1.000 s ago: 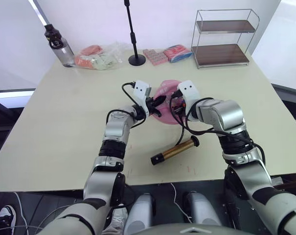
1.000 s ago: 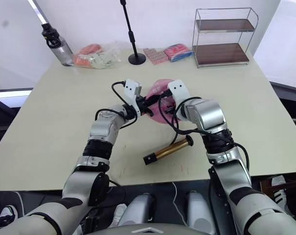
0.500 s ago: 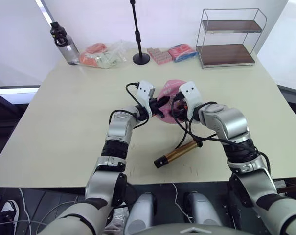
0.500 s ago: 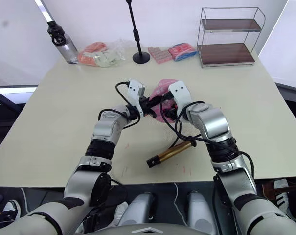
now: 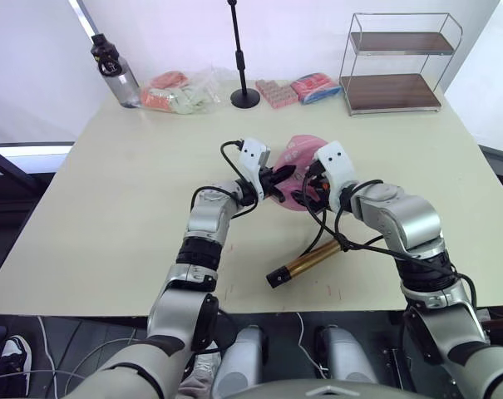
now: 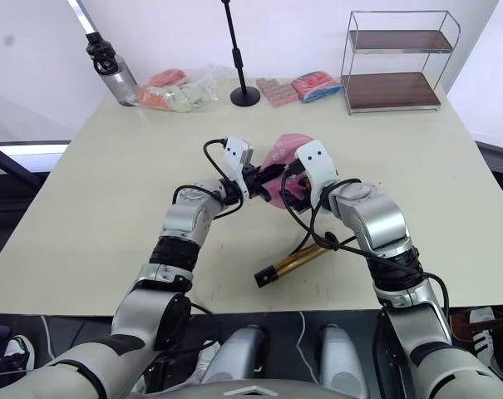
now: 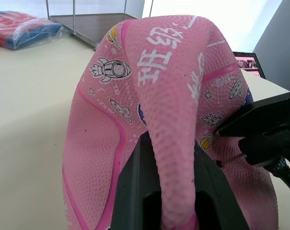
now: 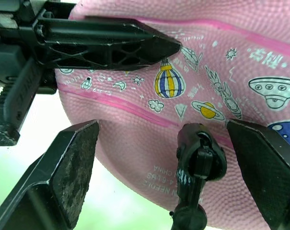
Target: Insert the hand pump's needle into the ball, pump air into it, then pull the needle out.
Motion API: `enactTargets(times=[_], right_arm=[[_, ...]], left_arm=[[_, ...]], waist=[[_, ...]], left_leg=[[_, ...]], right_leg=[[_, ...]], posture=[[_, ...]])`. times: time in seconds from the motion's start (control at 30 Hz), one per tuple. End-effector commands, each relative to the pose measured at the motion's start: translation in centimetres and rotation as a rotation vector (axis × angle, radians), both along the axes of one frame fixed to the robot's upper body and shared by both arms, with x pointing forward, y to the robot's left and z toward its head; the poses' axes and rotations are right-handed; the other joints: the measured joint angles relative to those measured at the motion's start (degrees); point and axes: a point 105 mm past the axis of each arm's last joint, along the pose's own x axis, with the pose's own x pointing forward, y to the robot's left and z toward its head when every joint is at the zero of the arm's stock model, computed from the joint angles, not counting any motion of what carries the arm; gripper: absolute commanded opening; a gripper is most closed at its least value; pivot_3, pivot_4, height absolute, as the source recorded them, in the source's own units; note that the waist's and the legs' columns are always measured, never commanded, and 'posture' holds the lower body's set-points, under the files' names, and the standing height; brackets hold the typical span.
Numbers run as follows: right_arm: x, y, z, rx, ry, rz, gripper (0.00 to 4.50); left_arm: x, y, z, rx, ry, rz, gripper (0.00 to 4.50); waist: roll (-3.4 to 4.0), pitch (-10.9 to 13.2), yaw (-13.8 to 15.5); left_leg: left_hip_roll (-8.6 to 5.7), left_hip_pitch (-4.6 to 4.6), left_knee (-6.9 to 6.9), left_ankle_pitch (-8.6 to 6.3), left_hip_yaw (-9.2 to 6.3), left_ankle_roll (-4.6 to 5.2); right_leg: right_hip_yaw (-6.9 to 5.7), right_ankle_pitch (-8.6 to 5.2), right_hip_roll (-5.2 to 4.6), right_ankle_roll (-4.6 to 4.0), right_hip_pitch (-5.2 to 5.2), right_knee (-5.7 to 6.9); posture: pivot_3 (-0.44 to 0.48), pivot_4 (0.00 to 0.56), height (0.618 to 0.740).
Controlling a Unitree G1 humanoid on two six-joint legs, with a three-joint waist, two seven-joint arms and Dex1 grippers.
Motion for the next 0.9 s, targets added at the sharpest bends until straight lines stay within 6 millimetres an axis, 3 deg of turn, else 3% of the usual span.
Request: enactTargets(times=[0.03,0.37,0.4,0.43,0.53,0.9], right_arm=[[0.0,-1.4,2.7,0.028,-0.092,-0.037,4.43],[-0.6,-2.4,2.9,0.037,-0.048,-0.068,4.43],[-0.7,-2.4,2.8,0.038,-0.04,-0.074,3.84],[-0.7,-2.5,2.7,0.038,-0.035,-0.08,3.64],[-0.8,-2.6,2.5,0.023,-0.028,-0.092,2.36],[-0.6,-2.5,2.1,0.041,0.018,-0.121,2.36]], left_arm=[[-0.9,-0.9,-3.3,0.05,0.111,-0.039,0.0],[-0.8,-0.8,-3.5,0.049,0.113,-0.034,0.0],[-0.8,-0.8,-3.5,0.049,0.113,-0.034,0.0],[-0.8,-0.8,-3.5,0.049,0.113,-0.033,0.0],[-0.8,-0.8,-3.5,0.049,0.114,-0.033,0.0],[-0.8,-0.8,-3.5,0.05,0.113,-0.034,0.0]], waist=[[0.0,0.0,0.1],[0.0,0.0,0.3],[0.0,0.0,0.3],[0.0,0.0,0.3],[0.0,0.0,0.3],[0.0,0.0,0.3]], left_leg=[[-0.04,0.0,0.0,0.0,-0.02,0.0],[-0.1,0.0,0.0,0.0,-0.07,0.0],[-0.1,0.0,0.0,0.0,-0.07,0.0],[-0.1,0.0,0.0,0.0,-0.07,0.0],[-0.11,0.01,0.0,0.0,-0.06,0.0],[-0.1,0.02,0.01,0.0,-0.06,0.01]], right_leg=[[0.0,-0.02,-0.04,0.03,0.01,0.0],[-0.05,-0.04,-0.09,0.07,0.05,0.01],[-0.05,-0.04,-0.09,0.07,0.05,0.01],[-0.05,-0.04,-0.08,0.07,0.05,0.01],[-0.05,-0.04,-0.08,0.07,0.05,0.02],[-0.05,-0.04,-0.07,0.07,0.06,0.07]], posture=[[0.0,0.15,0.74],[0.0,0.15,0.74],[0.0,0.15,0.74],[0.0,0.15,0.74],[0.0,0.15,0.74],[0.0,0.15,0.74]])
